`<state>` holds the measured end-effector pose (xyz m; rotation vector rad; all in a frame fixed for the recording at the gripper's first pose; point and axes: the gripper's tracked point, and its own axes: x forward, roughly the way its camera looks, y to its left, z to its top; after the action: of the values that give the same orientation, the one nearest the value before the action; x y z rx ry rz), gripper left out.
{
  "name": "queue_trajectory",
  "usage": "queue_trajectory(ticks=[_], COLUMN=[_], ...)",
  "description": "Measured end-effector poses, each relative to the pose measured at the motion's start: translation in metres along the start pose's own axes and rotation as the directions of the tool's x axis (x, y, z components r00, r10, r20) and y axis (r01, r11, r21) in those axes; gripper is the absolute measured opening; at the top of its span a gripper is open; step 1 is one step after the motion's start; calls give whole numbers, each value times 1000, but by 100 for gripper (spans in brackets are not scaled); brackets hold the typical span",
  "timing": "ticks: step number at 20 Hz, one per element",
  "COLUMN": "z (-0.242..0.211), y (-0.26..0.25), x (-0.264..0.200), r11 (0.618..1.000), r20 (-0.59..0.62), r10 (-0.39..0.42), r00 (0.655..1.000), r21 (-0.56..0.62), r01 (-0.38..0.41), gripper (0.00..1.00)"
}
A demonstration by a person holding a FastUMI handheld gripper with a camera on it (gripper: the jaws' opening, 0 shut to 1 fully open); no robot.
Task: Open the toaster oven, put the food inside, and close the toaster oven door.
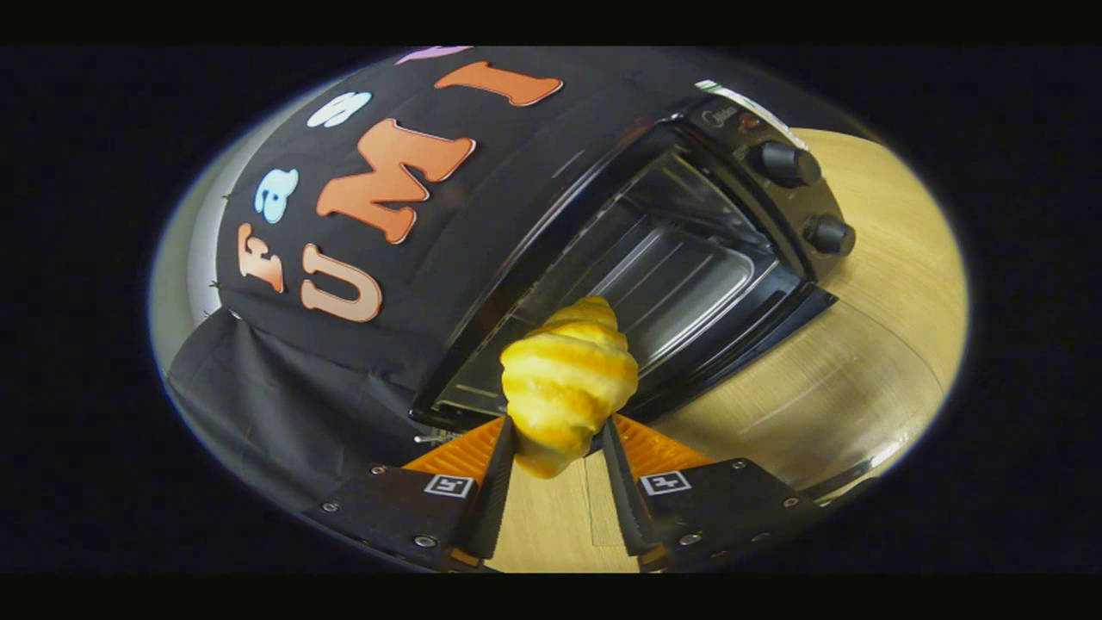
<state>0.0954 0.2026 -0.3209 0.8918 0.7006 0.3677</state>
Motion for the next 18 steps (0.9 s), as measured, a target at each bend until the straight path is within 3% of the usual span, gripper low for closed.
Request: queue_trajectory(ticks=[4, 9, 15, 18], z=[5, 18, 29, 27], y=[10, 7, 15, 12], x=[12, 21, 24, 21], r11=[998, 996, 994, 996], r20=[10, 33, 76, 80], r10=[47, 20, 37, 17], r00=[999, 999, 996, 997], r21=[47, 82, 100, 82], r01=[-47, -23, -44, -23], gripper=[55, 56, 66, 77])
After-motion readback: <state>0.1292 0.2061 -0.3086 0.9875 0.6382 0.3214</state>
